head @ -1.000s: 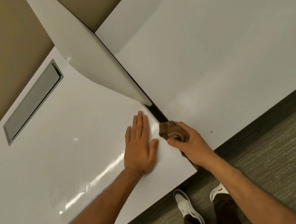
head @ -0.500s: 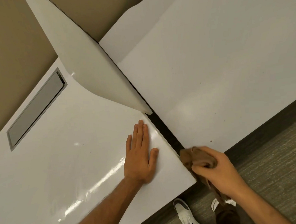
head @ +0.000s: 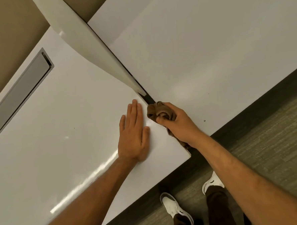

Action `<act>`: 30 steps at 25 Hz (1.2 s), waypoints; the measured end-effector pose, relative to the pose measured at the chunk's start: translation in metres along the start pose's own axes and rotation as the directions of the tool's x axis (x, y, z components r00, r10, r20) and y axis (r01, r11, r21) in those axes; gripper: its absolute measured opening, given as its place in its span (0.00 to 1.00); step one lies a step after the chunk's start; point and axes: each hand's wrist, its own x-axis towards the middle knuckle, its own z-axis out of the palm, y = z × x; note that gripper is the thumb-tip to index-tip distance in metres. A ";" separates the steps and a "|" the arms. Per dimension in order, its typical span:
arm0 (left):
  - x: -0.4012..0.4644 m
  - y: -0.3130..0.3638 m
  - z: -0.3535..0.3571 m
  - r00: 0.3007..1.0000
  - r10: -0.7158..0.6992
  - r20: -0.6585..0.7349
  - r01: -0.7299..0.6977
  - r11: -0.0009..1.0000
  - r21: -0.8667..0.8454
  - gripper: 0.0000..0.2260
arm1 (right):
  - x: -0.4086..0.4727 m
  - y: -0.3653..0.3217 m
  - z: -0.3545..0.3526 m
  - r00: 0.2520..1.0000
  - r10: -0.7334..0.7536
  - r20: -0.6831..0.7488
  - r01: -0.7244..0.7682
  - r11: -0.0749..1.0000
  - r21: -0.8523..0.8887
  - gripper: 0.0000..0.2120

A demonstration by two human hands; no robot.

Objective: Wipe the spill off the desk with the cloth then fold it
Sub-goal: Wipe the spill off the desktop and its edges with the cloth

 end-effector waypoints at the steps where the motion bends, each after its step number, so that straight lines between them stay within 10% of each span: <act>1: -0.001 -0.001 0.001 1.000 0.008 -0.001 -0.008 1.000 -0.002 0.30 | -0.017 0.008 -0.004 1.000 0.018 -0.018 -0.018 1.000 0.007 0.23; 6: -0.002 -0.002 0.004 0.998 0.021 -0.051 -0.023 0.999 -0.039 0.31 | -0.100 0.036 0.002 0.959 0.045 -0.281 -0.014 0.994 0.111 0.17; 12: -0.025 -0.001 -0.007 0.967 0.141 -0.212 -0.199 0.938 -0.285 0.28 | -0.170 0.078 0.072 0.674 0.290 -0.680 0.078 0.887 0.456 0.15; 22: -0.181 -0.133 -0.019 0.938 0.317 0.143 -0.318 0.948 -0.011 0.29 | -0.172 0.080 0.249 0.576 0.286 -0.766 0.183 0.868 0.461 0.23; 30: -0.217 -0.168 -0.029 0.969 0.244 0.020 -0.238 0.958 -0.160 0.30 | -0.215 0.090 0.310 0.507 0.176 -0.844 0.144 0.948 0.284 0.24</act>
